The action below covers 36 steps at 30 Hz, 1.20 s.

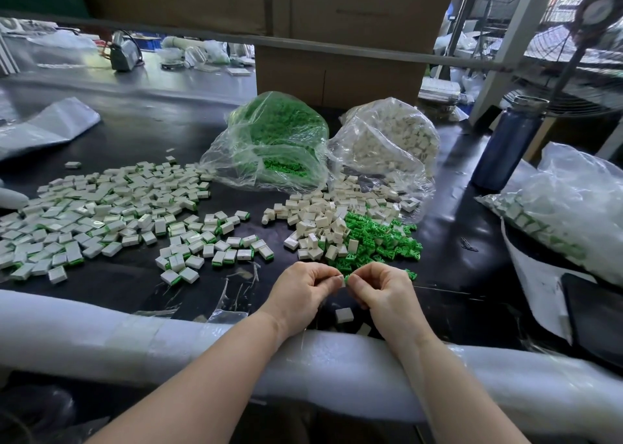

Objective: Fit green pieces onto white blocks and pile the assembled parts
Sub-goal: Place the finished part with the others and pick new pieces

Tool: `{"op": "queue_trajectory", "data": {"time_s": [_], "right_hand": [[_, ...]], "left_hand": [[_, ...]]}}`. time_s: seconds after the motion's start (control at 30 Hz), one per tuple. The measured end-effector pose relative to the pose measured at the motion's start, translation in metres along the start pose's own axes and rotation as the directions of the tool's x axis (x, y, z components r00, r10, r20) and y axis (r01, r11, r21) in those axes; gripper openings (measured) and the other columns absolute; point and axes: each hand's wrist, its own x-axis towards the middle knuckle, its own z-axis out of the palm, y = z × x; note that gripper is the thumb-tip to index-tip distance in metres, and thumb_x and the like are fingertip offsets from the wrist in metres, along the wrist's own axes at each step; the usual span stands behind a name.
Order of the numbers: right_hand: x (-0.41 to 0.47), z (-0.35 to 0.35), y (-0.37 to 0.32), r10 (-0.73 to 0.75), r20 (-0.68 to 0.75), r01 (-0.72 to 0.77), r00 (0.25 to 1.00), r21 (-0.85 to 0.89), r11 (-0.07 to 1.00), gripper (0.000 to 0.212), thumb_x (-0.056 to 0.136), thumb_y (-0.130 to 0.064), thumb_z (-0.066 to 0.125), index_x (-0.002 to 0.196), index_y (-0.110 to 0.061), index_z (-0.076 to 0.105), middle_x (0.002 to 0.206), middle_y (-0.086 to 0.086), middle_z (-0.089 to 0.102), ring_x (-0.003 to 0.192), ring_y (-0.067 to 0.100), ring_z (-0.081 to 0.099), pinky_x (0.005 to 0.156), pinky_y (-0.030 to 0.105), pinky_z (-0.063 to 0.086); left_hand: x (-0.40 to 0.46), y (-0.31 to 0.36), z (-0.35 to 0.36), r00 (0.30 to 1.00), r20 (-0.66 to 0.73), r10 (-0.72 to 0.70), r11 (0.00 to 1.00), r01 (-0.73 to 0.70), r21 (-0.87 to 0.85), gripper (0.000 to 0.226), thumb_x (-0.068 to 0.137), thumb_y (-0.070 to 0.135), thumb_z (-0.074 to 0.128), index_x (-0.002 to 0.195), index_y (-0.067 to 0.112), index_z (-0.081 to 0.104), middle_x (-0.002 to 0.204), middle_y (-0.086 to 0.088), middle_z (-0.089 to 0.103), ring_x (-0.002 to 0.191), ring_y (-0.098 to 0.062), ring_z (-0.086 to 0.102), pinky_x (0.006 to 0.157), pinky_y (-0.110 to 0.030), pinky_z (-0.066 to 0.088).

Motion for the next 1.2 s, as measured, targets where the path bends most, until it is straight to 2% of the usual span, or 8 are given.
{"op": "queue_trajectory", "data": {"time_s": [0.1, 0.23, 0.37, 0.5, 0.67, 0.83, 1.03, 1.2], "right_hand": [[0.0008, 0.0007, -0.001, 0.009, 0.021, -0.008, 1.0, -0.066, 0.998, 0.019, 0.083, -0.005, 0.065, 0.065, -0.012, 0.064, 0.056, -0.003, 0.057, 0.052, 0.007, 0.048, 0.055, 0.024, 0.042], [0.0006, -0.0001, -0.0017, 0.014, 0.048, -0.009, 0.999, -0.107, 0.994, 0.021, 0.082, -0.003, 0.064, 0.063, -0.012, 0.062, 0.059, 0.005, 0.058, 0.055, 0.011, 0.047, 0.058, 0.029, 0.041], [0.0003, -0.0004, -0.0006, 0.017, 0.042, -0.014, 0.999, -0.063, 0.998, 0.02, 0.083, -0.004, 0.064, 0.065, -0.012, 0.062, 0.057, 0.001, 0.056, 0.055, 0.011, 0.047, 0.057, 0.028, 0.041], [-0.0006, 0.0004, -0.0009, -0.029, -0.011, 0.029, 1.0, 0.014, 0.999, 0.015, 0.082, 0.0, 0.064, 0.075, -0.014, 0.062, 0.057, -0.003, 0.06, 0.052, 0.005, 0.054, 0.055, 0.022, 0.045], [-0.0007, -0.0011, -0.0002, -0.008, -0.054, 0.012, 0.999, 0.083, 0.997, 0.02, 0.081, 0.004, 0.064, 0.072, -0.014, 0.065, 0.058, -0.001, 0.064, 0.05, 0.005, 0.058, 0.048, 0.017, 0.046], [-0.0031, -0.0023, -0.004, 0.001, -0.023, 0.003, 1.0, 0.169, 0.986, 0.018, 0.081, 0.003, 0.065, 0.073, -0.012, 0.069, 0.056, -0.004, 0.068, 0.048, 0.0, 0.059, 0.046, 0.012, 0.045], [-0.0022, -0.0021, -0.0019, -0.005, -0.044, 0.01, 0.999, 0.101, 0.995, 0.02, 0.082, -0.002, 0.067, 0.066, -0.015, 0.066, 0.048, -0.009, 0.061, 0.044, -0.002, 0.052, 0.046, 0.012, 0.043], [0.0007, 0.0006, 0.0022, -0.014, -0.032, 0.014, 0.999, -0.012, 1.0, 0.021, 0.083, -0.007, 0.067, 0.066, -0.018, 0.064, 0.052, -0.009, 0.06, 0.048, -0.001, 0.052, 0.05, 0.018, 0.046]], "left_hand": [[-0.0001, -0.0012, 0.0006, 1.0, -0.01, 0.012, 0.999, -0.011, 0.053, 0.013, 0.088, 0.017, 0.062, 0.093, 0.012, 0.073, 0.073, 0.005, 0.064, 0.072, -0.01, 0.058, 0.077, -0.028, 0.049], [-0.0001, -0.0001, 0.0009, 0.998, 0.012, 0.069, 0.985, -0.07, 0.159, 0.012, 0.088, 0.016, 0.062, 0.089, 0.01, 0.072, 0.079, 0.0, 0.061, 0.081, -0.019, 0.06, 0.081, -0.035, 0.047], [0.0003, -0.002, 0.0004, 0.996, 0.006, 0.087, 0.985, -0.087, 0.15, 0.013, 0.089, 0.017, 0.061, 0.091, 0.012, 0.073, 0.072, 0.009, 0.057, 0.074, -0.012, 0.056, 0.075, -0.029, 0.047], [0.0025, -0.003, 0.0025, 0.999, -0.021, 0.044, 0.996, -0.042, 0.08, 0.012, 0.09, 0.021, 0.06, 0.097, 0.019, 0.07, 0.071, 0.014, 0.06, 0.064, 0.001, 0.052, 0.069, -0.017, 0.043], [0.0008, -0.0027, 0.004, 0.996, 0.012, 0.089, 0.986, -0.09, 0.14, 0.018, 0.083, 0.02, 0.068, 0.092, 0.026, 0.054, 0.075, 0.007, 0.056, 0.066, -0.009, 0.053, 0.067, -0.019, 0.046], [0.0023, -0.0039, 0.0015, 0.99, -0.085, 0.114, 0.979, -0.097, 0.179, 0.009, 0.087, 0.022, 0.064, 0.094, 0.017, 0.068, 0.084, 0.011, 0.058, 0.08, -0.007, 0.056, 0.072, -0.007, 0.042], [0.0034, -0.0041, 0.0004, 0.999, -0.021, 0.036, 0.998, -0.035, 0.058, 0.009, 0.089, 0.021, 0.061, 0.092, 0.019, 0.07, 0.085, 0.003, 0.069, 0.083, -0.011, 0.063, 0.08, -0.023, 0.049], [0.0034, -0.0046, -0.0004, 0.999, -0.011, 0.031, 0.998, -0.03, 0.055, 0.012, 0.088, 0.021, 0.062, 0.096, 0.018, 0.072, 0.082, 0.011, 0.067, 0.079, -0.003, 0.061, 0.079, -0.019, 0.049]]}}
